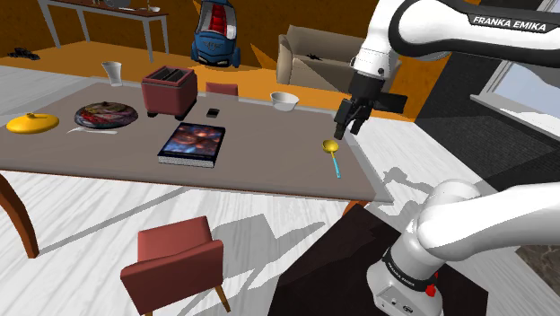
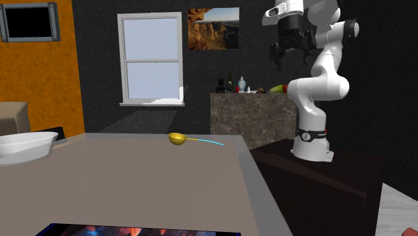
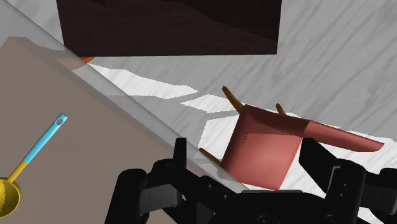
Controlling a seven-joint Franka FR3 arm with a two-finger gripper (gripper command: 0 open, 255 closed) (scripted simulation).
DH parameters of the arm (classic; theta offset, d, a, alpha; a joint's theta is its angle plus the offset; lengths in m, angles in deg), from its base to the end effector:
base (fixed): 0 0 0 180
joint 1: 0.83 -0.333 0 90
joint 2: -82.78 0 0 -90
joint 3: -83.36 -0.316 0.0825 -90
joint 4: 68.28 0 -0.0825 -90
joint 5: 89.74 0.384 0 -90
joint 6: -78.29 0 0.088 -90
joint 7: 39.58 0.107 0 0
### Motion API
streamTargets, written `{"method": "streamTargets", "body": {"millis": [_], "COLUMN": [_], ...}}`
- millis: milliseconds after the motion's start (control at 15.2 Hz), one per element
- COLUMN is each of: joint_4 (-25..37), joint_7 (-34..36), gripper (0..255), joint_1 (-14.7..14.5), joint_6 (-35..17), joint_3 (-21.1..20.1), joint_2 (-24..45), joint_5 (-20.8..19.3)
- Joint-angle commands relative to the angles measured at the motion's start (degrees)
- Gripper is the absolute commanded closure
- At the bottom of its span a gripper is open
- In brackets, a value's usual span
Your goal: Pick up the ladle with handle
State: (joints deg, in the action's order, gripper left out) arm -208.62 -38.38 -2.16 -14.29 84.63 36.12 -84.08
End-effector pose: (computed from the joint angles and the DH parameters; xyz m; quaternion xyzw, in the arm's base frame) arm 0.3012 0.0089 0.5595 -0.9983 0.0091 0.0105 0.0572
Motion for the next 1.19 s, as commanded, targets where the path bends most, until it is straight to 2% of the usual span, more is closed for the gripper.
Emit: {"method": "streamTargets", "body": {"millis": [0, 528, 1122], "joint_4": [0.0, -2.56, -0.84], "joint_7": [0.0, 2.33, 6.16], "gripper": [0, 0, 0], "joint_1": [0.0, 4.87, 10.31], "joint_6": [0.0, -13.83, -27.81], "joint_3": [0.0, 1.52, 3.92], "joint_2": [0.0, 11.02, 26.15], "joint_5": [0.0, -4.25, -8.99]}}
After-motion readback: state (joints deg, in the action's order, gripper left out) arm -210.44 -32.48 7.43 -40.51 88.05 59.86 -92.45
